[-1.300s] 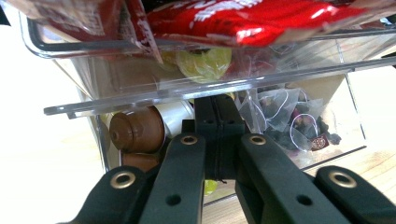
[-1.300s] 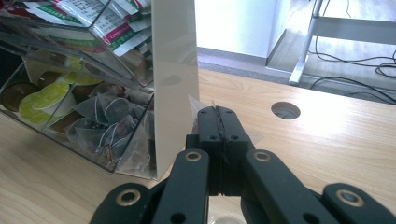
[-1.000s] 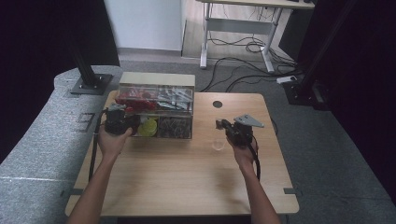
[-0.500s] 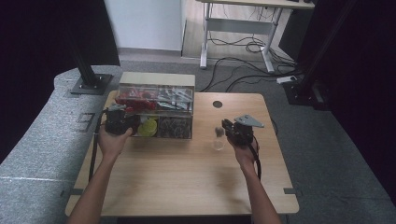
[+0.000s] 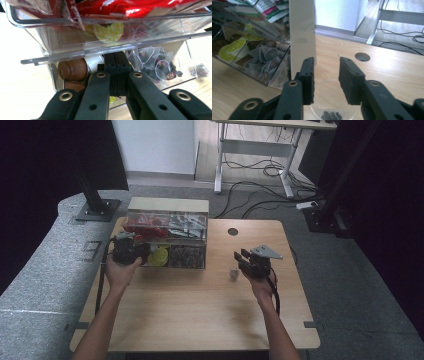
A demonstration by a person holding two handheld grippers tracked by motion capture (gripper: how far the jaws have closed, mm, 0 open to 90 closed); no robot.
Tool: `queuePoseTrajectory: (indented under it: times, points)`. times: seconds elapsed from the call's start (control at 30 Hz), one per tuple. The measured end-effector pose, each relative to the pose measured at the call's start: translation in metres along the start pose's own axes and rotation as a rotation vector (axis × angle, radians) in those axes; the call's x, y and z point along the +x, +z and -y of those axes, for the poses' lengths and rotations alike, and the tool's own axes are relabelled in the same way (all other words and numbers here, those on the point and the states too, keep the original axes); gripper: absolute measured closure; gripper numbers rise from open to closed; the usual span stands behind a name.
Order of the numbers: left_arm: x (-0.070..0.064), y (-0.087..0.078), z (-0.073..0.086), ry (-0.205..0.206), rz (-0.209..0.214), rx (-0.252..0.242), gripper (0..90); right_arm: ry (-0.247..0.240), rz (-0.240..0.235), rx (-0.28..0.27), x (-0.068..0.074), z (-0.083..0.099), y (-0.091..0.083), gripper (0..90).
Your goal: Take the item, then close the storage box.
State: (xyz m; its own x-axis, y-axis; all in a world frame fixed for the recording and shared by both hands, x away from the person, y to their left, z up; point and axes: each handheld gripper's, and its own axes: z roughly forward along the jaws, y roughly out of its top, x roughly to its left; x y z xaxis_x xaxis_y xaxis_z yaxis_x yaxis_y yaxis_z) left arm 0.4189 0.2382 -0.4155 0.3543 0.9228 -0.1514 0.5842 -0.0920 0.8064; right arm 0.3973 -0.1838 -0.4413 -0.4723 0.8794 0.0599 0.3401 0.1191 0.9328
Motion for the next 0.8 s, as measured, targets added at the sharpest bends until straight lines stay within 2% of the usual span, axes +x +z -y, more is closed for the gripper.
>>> queuePoseTrajectory:
  times: [0.4, 0.8]
  points:
    - [-0.003, 0.001, 0.002, 0.002, 0.000, 0.000, 90.0, 0.036, -0.014, -0.011, -0.009, 0.018, -0.018, 48.4]
    - [-0.002, -0.003, 0.002, 0.009, -0.002, 0.000, 90.0, 0.038, -0.037, 0.019, -0.011, 0.041, -0.025, 46.0]
